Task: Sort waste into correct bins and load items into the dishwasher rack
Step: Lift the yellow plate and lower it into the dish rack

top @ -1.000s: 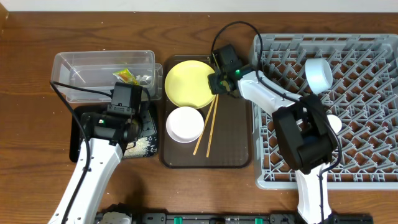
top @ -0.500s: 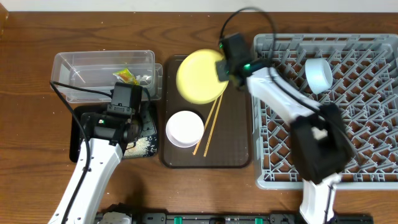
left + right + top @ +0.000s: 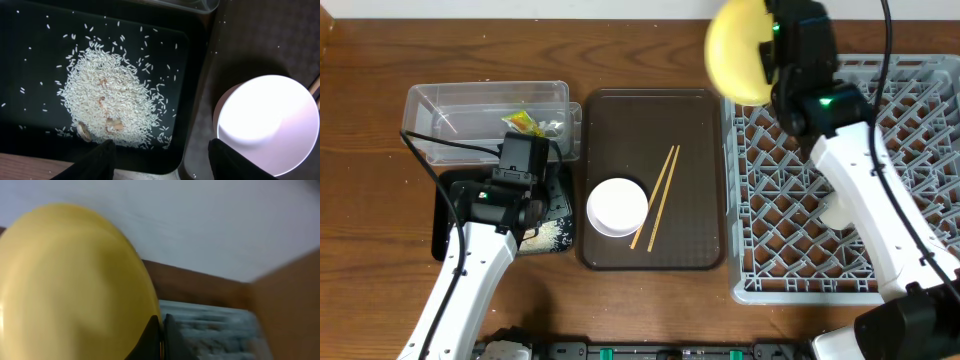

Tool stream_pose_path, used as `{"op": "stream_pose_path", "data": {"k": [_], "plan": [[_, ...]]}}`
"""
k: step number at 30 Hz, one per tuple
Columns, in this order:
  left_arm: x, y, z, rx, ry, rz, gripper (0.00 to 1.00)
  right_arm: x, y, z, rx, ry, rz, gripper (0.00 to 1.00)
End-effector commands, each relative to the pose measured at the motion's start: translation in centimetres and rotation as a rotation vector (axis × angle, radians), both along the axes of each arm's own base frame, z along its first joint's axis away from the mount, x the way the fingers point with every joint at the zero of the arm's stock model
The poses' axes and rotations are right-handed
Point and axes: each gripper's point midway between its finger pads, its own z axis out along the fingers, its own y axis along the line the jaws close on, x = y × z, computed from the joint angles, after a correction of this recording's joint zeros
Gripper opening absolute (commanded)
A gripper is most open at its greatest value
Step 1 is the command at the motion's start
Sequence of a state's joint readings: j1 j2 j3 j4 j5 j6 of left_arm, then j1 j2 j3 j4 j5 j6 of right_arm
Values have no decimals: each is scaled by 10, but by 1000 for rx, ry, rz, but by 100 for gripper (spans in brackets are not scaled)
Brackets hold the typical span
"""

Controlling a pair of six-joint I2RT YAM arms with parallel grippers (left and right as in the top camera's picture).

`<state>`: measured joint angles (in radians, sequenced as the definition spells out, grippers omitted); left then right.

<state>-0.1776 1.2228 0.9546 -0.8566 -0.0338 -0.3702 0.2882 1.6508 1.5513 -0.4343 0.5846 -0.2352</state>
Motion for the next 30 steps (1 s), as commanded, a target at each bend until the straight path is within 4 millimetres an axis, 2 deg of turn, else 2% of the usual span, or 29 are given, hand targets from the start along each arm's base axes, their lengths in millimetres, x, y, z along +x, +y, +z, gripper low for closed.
{"op": "stream_pose_path", "data": {"k": [1, 4, 11, 15, 23, 25, 30], "plan": [[4, 4, 8, 11, -25, 21, 62, -15, -53, 19, -313, 69, -149, 1], [4, 4, 8, 11, -26, 21, 62, -26, -75, 22, -383, 89, -267, 1], [4, 4, 8, 11, -26, 21, 62, -29, -75, -15, -366, 194, -279, 1], [3, 4, 8, 10, -25, 20, 62, -24, -63, -52, -303, 268, -236, 1], [4, 4, 8, 10, -25, 20, 62, -11, -23, -106, -262, 350, -139, 2], [3, 4, 8, 10, -25, 21, 62, -9, -17, -111, -238, 342, -143, 6], [4, 4, 8, 10, -26, 21, 62, -10, -16, -105, -157, 282, -194, 31]]}}
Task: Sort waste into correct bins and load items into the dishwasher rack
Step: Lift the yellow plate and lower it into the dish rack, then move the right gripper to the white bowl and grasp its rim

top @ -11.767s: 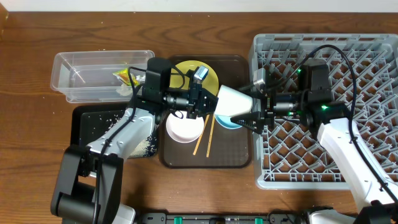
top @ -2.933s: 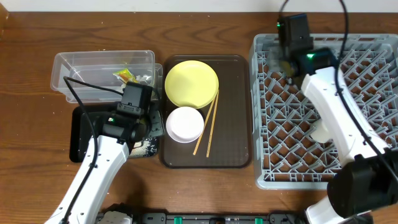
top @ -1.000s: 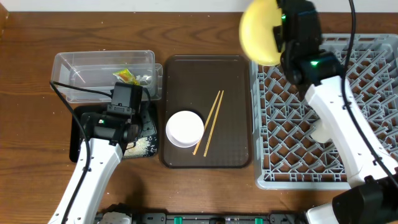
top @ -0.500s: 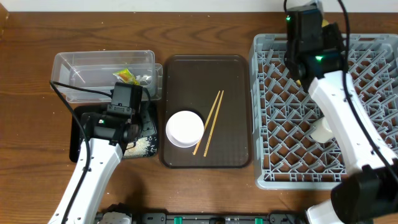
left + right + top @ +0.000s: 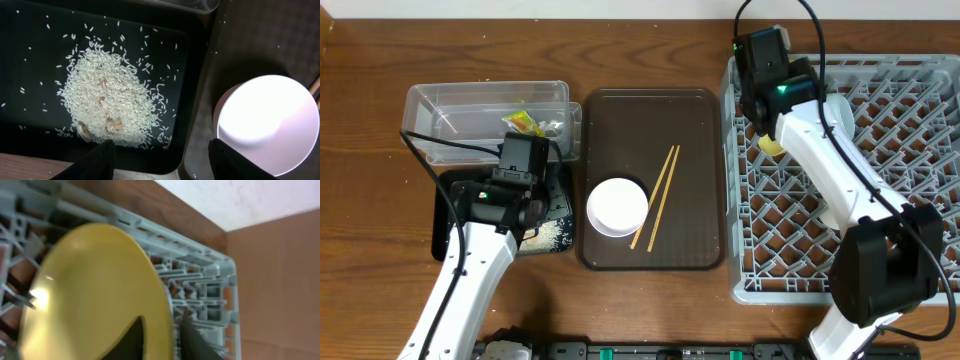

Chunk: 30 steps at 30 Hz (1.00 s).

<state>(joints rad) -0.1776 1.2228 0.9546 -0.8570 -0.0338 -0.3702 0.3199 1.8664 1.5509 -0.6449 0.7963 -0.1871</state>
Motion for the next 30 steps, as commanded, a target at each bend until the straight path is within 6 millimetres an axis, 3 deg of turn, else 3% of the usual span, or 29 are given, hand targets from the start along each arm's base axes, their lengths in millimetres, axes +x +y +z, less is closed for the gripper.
{"op": "stream_pose_path", "data": {"k": [1, 3, 7, 9, 12, 15, 18, 25, 30], "plan": [[4, 4, 8, 10, -26, 20, 62, -1, 0, 14, 67, -82, -50, 37], [4, 4, 8, 10, -26, 20, 62, -3, -4, 31, 81, -122, -56, 51], [4, 4, 8, 10, -26, 20, 62, -7, -1, 67, 157, -211, -24, 62], [4, 4, 8, 10, -26, 21, 62, -10, 20, 74, 262, -205, 68, 63], [3, 4, 8, 11, -25, 21, 63, -24, 73, 68, 483, -104, 277, 63], [3, 7, 8, 21, -24, 33, 62, -47, 127, 54, 710, 33, 435, 64], [-6, 32, 6, 79, 4, 165, 62, -76, 173, 32, 878, 207, 515, 63], [-24, 68, 1, 78, 78, 312, 63, -118, 229, -30, 903, 473, 512, 64], [-28, 77, 0, 77, 89, 351, 63, -141, 259, -81, 879, 620, 465, 64]]}}
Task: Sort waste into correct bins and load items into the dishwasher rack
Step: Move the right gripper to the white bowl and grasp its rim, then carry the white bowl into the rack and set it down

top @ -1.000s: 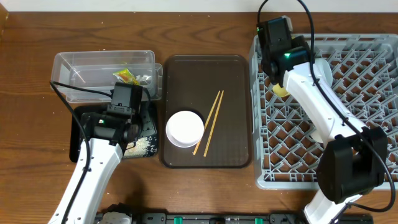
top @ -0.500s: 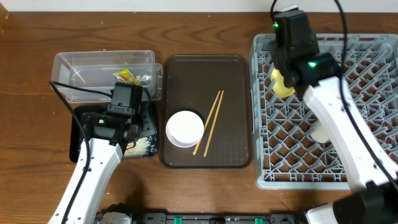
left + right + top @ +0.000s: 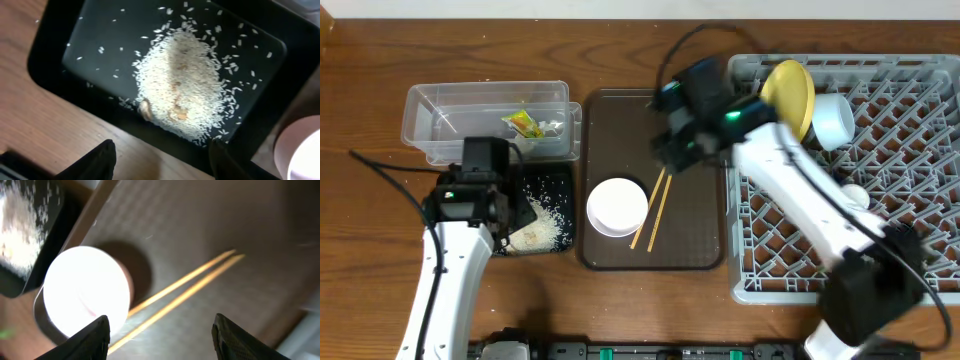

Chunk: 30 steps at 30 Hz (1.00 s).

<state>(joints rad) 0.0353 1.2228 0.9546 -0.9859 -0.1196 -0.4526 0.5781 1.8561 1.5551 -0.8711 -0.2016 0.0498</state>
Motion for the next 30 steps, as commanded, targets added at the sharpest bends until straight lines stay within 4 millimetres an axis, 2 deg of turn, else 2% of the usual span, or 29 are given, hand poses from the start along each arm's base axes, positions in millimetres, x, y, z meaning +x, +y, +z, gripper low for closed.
{"op": "stream_pose_path", "data": {"k": [1, 4, 9, 11, 12, 13, 15, 17, 18, 22, 26, 30], "plan": [[2, 6, 7, 16, -23, 33, 63, -20, 22, -32, -7, 119, -4, 64], [2, 6, 7, 16, -23, 33, 63, -32, 32, -59, -49, 171, 20, 64], [2, 6, 7, 16, -24, 33, 63, -40, 36, -99, -132, 213, 12, 54], [2, 6, 7, 16, -24, 33, 63, -41, 38, -107, -140, 224, 13, 45], [2, 6, 7, 16, -24, 33, 63, -41, 38, -109, -141, 224, 14, 33], [2, 6, 7, 16, -24, 33, 63, -40, 38, -110, -141, 223, 14, 27], [2, 6, 7, 16, -24, 33, 63, -37, 40, -109, -134, 212, 13, 20], [2, 6, 7, 16, -24, 33, 63, -29, 39, -102, -120, 185, -2, 5], [2, 6, 7, 16, -24, 33, 63, -27, 39, -98, -116, 176, -8, 1], [2, 6, 7, 16, -24, 33, 63, -3, 19, -64, -131, 83, -71, 1], [2, 6, 7, 16, -24, 33, 63, 19, -23, -13, -191, -62, -175, 1], [3, 6, 8, 16, -27, 33, 63, 25, -85, 41, -310, -197, -315, 1]]}}
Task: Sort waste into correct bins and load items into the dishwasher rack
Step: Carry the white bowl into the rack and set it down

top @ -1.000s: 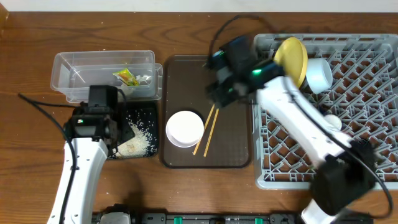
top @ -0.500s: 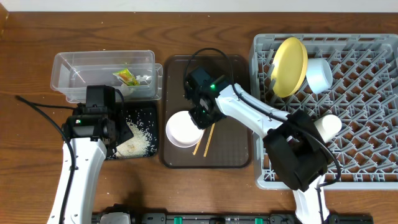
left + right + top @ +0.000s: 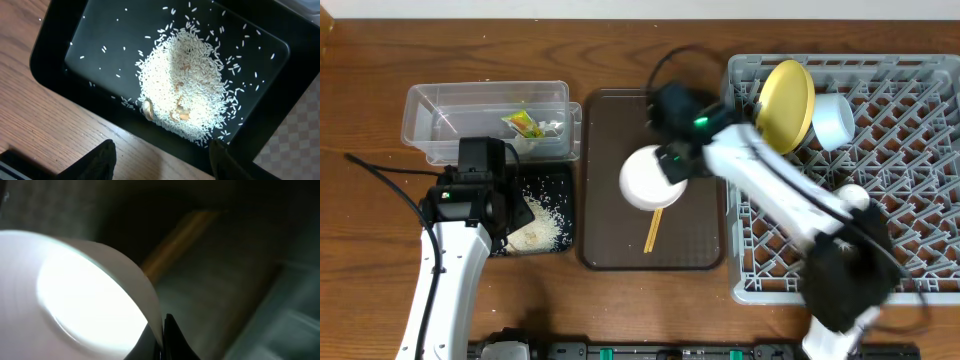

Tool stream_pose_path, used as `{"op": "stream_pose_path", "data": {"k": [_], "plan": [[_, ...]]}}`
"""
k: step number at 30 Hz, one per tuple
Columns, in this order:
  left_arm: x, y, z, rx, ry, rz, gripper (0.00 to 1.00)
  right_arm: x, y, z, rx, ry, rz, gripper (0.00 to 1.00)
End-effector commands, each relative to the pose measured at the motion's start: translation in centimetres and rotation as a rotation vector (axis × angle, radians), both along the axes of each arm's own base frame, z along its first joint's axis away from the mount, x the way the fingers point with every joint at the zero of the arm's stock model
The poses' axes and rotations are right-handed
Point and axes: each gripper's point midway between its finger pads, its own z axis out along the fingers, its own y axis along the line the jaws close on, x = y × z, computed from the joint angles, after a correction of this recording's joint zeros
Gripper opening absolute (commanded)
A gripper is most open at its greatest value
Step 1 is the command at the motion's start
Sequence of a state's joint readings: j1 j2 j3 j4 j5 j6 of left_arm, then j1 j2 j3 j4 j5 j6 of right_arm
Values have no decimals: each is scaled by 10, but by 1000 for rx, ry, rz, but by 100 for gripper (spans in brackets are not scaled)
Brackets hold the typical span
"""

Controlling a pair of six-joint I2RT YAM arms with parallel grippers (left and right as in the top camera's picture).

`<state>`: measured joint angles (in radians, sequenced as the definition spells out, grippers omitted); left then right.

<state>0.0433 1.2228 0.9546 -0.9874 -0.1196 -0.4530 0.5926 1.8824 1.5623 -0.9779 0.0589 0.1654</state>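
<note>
My right gripper [image 3: 672,165] is shut on the rim of the white bowl [image 3: 647,178], which it holds tilted above the brown tray [image 3: 700,110]. In the right wrist view the bowl [image 3: 75,290] fills the left side, its rim pinched by the right gripper [image 3: 162,330]. Two chopsticks [image 3: 654,228] lie on the tray, partly hidden under the bowl. A yellow plate [image 3: 787,100] stands in the grey rack [image 3: 880,200]. My left gripper [image 3: 160,165] is open over the near edge of the black tray of rice [image 3: 180,95].
A white cup [image 3: 833,118] lies in the rack beside the plate. A clear bin [image 3: 485,120] with a wrapper inside stands behind the black tray [image 3: 535,215]. Bare wooden table [image 3: 45,125] shows left of the black tray.
The right gripper was open above the bowl and chopsticks on the brown tray. Now it is shut on the bowl's rim, and the bowl is off the tray, further right. The left arm barely moved.
The right gripper held the yellow plate high over the rack, then low at the rack's back left. Then the plate stood in the rack and the gripper was open over the brown tray; now it holds the bowl. The left gripper shifted left over the rice tray.
</note>
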Motion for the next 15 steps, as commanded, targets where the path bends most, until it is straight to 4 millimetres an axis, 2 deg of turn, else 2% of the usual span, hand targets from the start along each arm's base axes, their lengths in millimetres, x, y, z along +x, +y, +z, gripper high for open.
{"op": "stream_pose_path", "data": {"k": [1, 4, 8, 10, 15], "plan": [[4, 4, 8, 16, -30, 25, 63, 21, -60, 74, -120, -231, -162, 1], [5, 5, 8, 16, -35, 25, 63, 10, -115, 107, -242, -300, -305, 1], [6, 5, 8, 17, -37, 25, 63, -18, -198, 150, -501, -425, -585, 1], [6, 5, 8, 17, -37, 25, 63, -31, -223, 163, -619, -465, -657, 1], [6, 5, 8, 17, -37, 25, 63, -44, -253, 171, -826, -482, -657, 1]]}}
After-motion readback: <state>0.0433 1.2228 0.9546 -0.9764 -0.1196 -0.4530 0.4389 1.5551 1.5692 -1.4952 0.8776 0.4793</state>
